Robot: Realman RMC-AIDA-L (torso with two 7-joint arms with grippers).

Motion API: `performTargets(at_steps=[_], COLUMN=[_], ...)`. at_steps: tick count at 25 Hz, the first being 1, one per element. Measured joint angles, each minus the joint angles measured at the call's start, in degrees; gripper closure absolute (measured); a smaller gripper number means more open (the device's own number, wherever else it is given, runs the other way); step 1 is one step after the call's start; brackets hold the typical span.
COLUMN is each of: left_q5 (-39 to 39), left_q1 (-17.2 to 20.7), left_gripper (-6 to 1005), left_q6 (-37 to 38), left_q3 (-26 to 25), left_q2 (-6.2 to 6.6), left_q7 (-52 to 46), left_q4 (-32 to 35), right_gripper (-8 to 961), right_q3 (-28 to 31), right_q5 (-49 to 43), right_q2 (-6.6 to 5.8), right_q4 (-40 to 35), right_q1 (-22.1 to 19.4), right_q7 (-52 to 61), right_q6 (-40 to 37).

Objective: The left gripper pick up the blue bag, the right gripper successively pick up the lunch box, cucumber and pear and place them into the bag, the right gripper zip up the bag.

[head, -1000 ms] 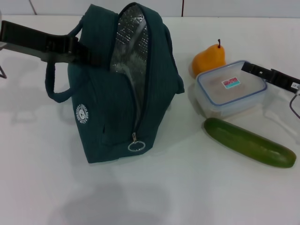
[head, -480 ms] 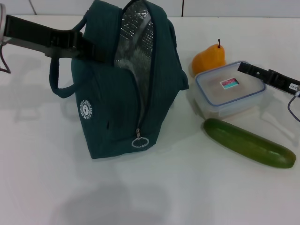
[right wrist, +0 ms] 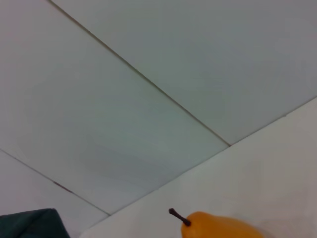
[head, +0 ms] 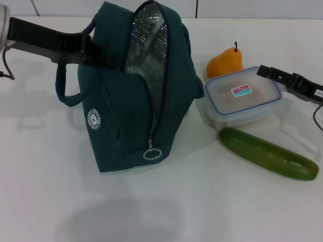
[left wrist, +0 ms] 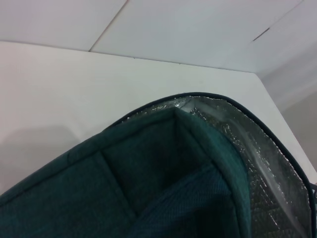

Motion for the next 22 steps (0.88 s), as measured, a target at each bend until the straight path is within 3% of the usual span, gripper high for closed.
performTargets(at_steps=[22], left_q5=[-0.1], left_q1=[-0.9], left_gripper=[954], left_q6=[0.1], left_q3=[0.0], left_q2=[-0.26], left_q7=[0.2], left_q4=[-0.1], right_gripper=[279], right_q3=[-0.9], right_q5=[0.0], right_q2=[-0.45], right_q4=[0.1], right_q1=[-0.7], right_q7=[7.1], right_q6=[-7.0])
